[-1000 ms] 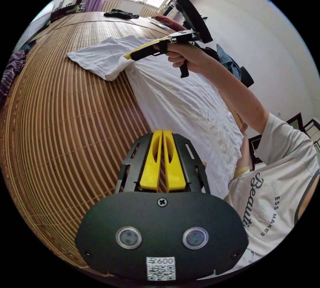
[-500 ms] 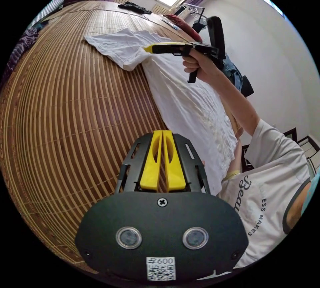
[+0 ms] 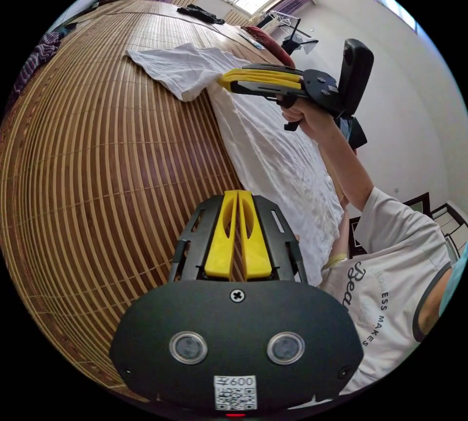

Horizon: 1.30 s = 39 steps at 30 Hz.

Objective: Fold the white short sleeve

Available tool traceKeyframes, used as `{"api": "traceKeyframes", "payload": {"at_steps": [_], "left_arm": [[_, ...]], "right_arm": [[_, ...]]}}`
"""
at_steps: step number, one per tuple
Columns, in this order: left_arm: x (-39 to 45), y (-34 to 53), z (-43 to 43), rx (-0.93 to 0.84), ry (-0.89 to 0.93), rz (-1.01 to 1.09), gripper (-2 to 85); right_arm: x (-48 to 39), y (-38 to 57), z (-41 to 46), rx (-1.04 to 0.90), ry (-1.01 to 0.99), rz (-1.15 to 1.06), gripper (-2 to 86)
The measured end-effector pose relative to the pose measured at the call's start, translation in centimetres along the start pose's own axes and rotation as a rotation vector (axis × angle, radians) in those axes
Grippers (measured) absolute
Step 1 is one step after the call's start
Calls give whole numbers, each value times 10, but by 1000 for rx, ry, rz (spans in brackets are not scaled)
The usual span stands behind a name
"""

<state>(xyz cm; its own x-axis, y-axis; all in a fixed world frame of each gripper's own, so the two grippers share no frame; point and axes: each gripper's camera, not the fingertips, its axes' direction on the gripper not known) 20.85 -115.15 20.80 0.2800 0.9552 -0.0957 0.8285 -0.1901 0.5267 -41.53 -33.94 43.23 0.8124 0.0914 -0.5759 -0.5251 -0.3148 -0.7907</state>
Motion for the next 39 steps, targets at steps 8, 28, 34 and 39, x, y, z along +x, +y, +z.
{"api": "traceKeyframes", "payload": {"at_steps": [8, 28, 34, 39], "left_arm": [[8, -3, 5, 5, -10, 3, 1], [-6, 35, -13, 80, -15, -169, 1], [-9, 63, -32, 255, -3, -234, 1], [32, 45, 20, 41, 201, 1, 1]], "right_arm": [[-11, -35, -27, 29, -35, 16, -8], [-98, -146, -7, 64, -65, 116, -8], [-122, -177, 10, -37, -79, 96, -4], [-123, -154, -114, 198, 2, 184, 28]]}}
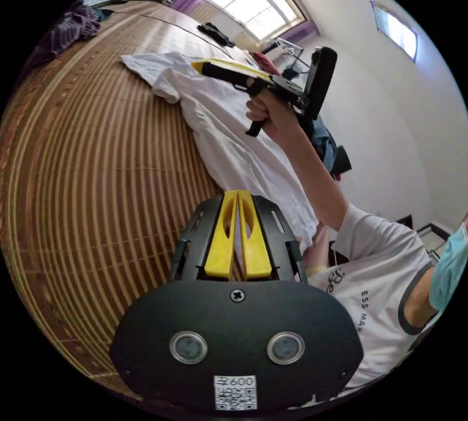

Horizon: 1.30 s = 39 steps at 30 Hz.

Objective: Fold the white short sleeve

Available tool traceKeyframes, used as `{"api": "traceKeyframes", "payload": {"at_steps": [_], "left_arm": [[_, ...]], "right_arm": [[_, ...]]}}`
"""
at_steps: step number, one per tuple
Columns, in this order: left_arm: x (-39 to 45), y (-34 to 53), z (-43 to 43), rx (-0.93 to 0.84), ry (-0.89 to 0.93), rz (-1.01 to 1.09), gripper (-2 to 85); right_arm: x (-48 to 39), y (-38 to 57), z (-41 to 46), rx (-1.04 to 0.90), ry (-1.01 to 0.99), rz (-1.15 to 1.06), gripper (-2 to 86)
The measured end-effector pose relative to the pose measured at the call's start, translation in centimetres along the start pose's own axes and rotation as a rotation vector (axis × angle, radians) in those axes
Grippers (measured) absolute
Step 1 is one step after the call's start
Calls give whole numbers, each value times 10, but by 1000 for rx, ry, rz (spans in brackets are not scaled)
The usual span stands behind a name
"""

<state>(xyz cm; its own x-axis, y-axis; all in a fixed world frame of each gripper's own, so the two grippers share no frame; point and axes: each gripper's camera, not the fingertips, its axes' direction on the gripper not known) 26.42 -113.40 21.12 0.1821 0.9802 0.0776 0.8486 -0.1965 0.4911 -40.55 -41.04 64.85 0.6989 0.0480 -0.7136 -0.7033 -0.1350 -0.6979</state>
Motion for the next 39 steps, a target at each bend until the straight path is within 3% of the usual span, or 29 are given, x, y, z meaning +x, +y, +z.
{"api": "traceKeyframes", "payload": {"at_steps": [2, 4, 5, 9, 14, 19, 22, 24, 25, 26, 28, 29, 30, 33, 35, 39], "left_arm": [[12, -3, 15, -8, -9, 32, 1], [25, -6, 37, -92, -150, 49, 1], [31, -5, 50, -160, -262, 71, 2], [24, 22, 46, -84, -210, 13, 2], [14, 60, 47, -1, -134, -33, 1], [8, 138, 28, 178, -107, -208, 1], [46, 182, 23, 220, -332, -303, 1], [105, 202, 36, 163, -696, -281, 1], [120, 206, 41, 157, -758, -254, 1], [146, 216, 50, 183, -761, -172, 2], [164, 229, 61, 246, -479, -47, 2], [157, 234, 71, 259, -232, -32, 2], [141, 239, 84, 243, -139, -143, 2], [119, 257, 120, 29, -355, -219, 2], [116, 275, 118, 71, -332, -241, 2], [133, 313, 114, 25, -497, -270, 2]], "right_arm": [[-5, 22, -54, 18, 31, 4, 33], [-13, 54, -102, -16, 54, 2, 27], [-17, 78, -128, -83, 75, 38, 22], [-47, 159, -203, -432, 157, 151, -3], [-97, 219, -279, -459, 260, 230, -8], [-135, 218, -319, -318, 241, 315, -8], [-169, 204, -338, -310, 251, 345, -8], [-203, 197, -363, -301, 334, 309, -8], [-212, 197, -372, -282, 369, 307, -8], [-229, 198, -390, -237, 427, 307, -8], [-253, 199, -414, -191, 434, 292, -8], [-268, 200, -422, -208, 391, 278, -8], [-280, 201, -423, -287, 351, 274, -8], [-318, 204, -445, -295, 356, 296, -8], [-341, 205, -462, -280, 351, 342, -8], [-398, 202, -502, -245, 338, 382, -8]]}}
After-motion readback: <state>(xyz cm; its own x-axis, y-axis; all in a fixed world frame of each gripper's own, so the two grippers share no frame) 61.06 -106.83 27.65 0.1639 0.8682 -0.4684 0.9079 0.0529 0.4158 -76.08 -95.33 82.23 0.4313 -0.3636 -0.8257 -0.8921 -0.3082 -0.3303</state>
